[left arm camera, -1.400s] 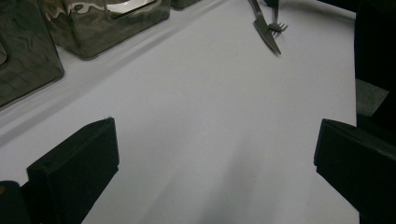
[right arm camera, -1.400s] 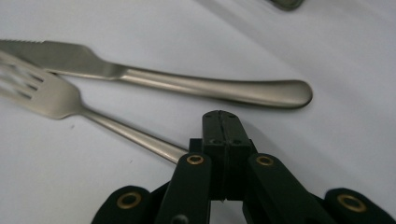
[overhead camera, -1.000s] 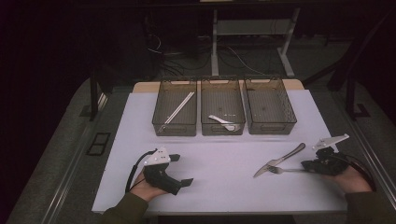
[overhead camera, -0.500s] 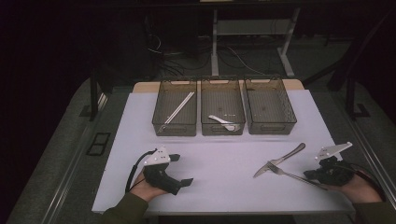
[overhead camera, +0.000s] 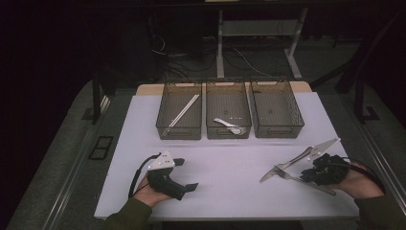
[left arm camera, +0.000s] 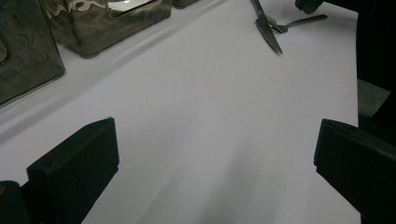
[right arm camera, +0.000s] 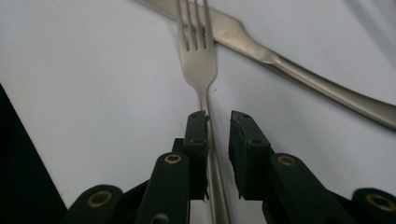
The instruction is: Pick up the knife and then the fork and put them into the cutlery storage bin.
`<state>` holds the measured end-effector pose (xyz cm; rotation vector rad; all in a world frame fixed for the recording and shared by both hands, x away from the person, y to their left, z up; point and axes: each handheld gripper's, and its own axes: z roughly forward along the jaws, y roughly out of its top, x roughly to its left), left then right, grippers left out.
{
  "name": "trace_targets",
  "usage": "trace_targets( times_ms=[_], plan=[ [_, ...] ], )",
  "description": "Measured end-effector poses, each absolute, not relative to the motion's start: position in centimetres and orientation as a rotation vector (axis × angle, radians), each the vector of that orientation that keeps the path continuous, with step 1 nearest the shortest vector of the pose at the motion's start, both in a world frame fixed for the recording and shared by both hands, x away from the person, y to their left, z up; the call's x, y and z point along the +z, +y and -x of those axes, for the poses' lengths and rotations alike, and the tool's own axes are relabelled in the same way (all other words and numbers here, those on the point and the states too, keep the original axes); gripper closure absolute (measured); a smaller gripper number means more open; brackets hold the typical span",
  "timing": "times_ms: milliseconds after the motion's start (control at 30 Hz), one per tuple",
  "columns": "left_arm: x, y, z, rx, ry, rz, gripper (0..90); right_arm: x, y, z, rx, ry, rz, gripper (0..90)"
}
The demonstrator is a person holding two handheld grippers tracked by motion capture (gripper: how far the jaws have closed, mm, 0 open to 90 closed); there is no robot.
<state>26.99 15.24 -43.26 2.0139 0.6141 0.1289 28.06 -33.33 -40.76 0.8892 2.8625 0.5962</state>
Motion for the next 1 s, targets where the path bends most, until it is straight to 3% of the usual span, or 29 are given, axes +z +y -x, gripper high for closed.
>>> trace_targets(
  times_ms=[1000],
  plan=[
    [-43.3, 15.2, -26.9, 0.129, 0.613, -2.019, 0.0, -41.9, -30.3, -29.1, 0.266, 2.976, -0.655, 85.0]
  ],
)
